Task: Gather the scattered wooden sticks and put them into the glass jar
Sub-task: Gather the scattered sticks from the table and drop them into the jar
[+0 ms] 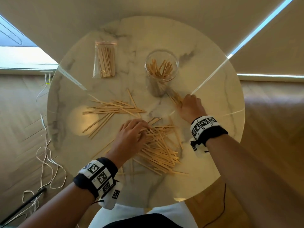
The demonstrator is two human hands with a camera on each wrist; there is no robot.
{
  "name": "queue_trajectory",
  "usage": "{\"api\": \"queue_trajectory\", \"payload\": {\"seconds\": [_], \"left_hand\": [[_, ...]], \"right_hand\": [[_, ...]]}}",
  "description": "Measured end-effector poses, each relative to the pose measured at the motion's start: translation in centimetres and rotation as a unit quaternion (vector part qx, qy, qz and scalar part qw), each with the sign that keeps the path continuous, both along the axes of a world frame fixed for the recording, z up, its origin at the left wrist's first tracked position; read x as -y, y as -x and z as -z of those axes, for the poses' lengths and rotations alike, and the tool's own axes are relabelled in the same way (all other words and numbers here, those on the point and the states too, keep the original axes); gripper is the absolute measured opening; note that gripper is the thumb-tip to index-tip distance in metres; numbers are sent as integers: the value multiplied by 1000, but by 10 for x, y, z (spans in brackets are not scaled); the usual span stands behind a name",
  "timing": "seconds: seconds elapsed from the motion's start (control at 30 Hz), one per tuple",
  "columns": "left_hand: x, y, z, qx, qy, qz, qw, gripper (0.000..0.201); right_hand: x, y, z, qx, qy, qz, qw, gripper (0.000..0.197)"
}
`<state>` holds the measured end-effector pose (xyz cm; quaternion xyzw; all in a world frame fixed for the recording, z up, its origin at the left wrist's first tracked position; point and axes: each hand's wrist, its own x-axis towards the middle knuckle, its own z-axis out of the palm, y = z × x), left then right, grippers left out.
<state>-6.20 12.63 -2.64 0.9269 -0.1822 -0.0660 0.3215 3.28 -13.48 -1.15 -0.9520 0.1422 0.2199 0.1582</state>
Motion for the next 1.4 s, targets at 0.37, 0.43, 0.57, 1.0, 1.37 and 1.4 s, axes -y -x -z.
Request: {"api": "queue_trajectory", "payload": {"seconds": [0.37, 0.43, 0.57, 1.0, 1.37, 1.4], "left_hand": [[-7, -7, -5, 20, 20, 10, 1000, 21], [-3, -6, -4, 18, 19, 13, 1000, 22], [8, -5, -1, 8, 25, 8, 1000, 22], [32, -2, 1, -9, 7, -30, 999, 24], [25, 24, 14, -23, -47, 33, 998, 40], [23, 27, 18, -15, -56, 49, 997, 42]], "right_hand": [[26, -6, -25, 53, -191, 136, 971, 20], [23, -2, -27, -8, -155, 99, 983, 38], [9, 26, -10, -7, -60, -16, 998, 50], [-10, 33, -1, 29, -14, -112, 993, 25], [41, 3, -15, -33, -160, -58, 985, 22], [44, 2, -18, -34, -180, -51, 982, 23]]}}
